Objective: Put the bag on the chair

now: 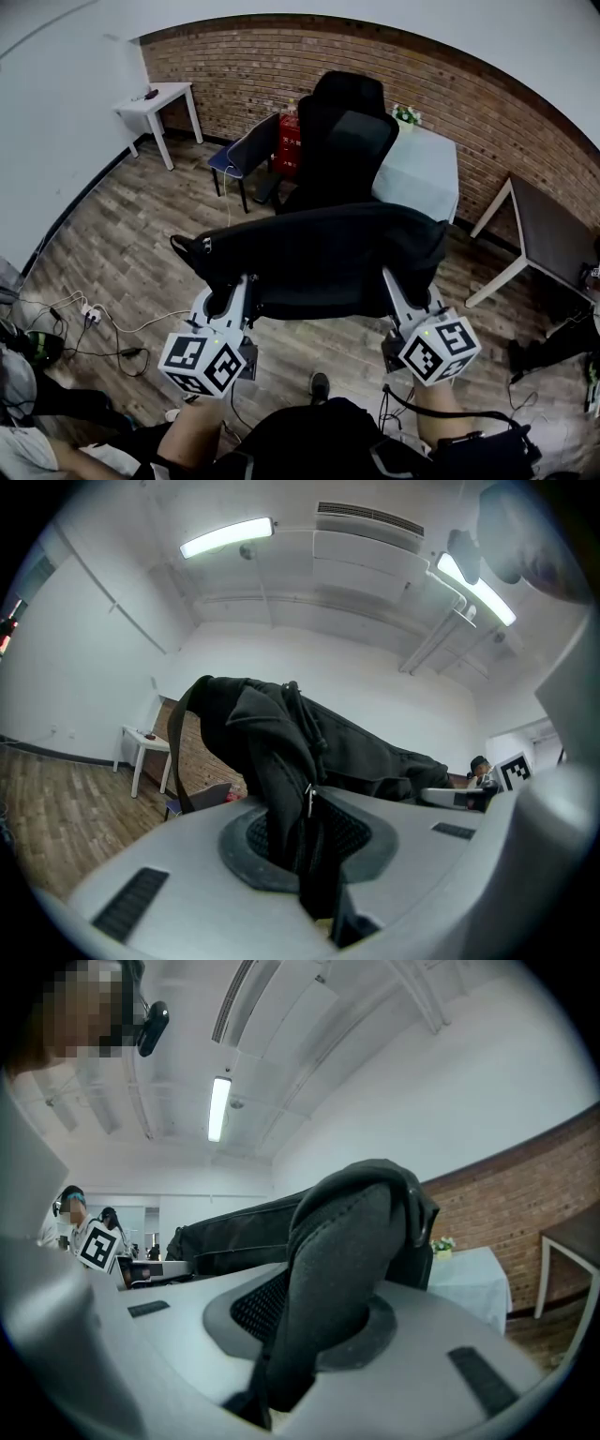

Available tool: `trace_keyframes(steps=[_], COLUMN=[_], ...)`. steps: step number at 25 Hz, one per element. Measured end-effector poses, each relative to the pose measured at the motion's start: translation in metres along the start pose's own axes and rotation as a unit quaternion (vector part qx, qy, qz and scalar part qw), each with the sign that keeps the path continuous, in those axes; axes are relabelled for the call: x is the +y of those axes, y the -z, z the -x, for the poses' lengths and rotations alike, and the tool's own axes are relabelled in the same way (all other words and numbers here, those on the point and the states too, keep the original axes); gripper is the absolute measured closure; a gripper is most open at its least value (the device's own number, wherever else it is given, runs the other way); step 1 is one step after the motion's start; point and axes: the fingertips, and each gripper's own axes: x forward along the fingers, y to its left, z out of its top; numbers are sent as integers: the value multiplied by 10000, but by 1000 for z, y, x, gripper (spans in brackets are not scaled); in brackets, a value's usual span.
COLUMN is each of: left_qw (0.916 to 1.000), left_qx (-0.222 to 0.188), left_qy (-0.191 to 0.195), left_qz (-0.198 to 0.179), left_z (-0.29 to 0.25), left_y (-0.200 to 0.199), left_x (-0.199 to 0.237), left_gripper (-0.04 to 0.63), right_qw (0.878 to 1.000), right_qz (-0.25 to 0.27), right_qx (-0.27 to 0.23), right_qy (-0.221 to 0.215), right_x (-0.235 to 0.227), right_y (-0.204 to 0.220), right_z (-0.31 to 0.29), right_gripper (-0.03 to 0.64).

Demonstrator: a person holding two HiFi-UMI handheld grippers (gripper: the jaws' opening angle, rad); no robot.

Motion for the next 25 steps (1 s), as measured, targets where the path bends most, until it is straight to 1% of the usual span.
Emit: trace_keyframes(steps=[9, 19, 25], left_qw=[9998, 9992, 9984], left_qx=[92, 278, 430], left_qy=[-144, -227, -266], left_qz=[-103, -198, -255], left_z=[-58, -121, -144], left_y=[4, 28, 33], left_x=[-5, -24, -23], left_gripper=[548, 548, 548], right_qw=[9999, 9997, 9997], right_qz=[-42, -105, -148], right_qx=[-28, -34, -6], right_qy=[-129, -195, -206], right_x=[-49, -116, -134], right_y=[-8, -6, -5], right_z=[-33, -55, -71], right_gripper=[531, 531, 529])
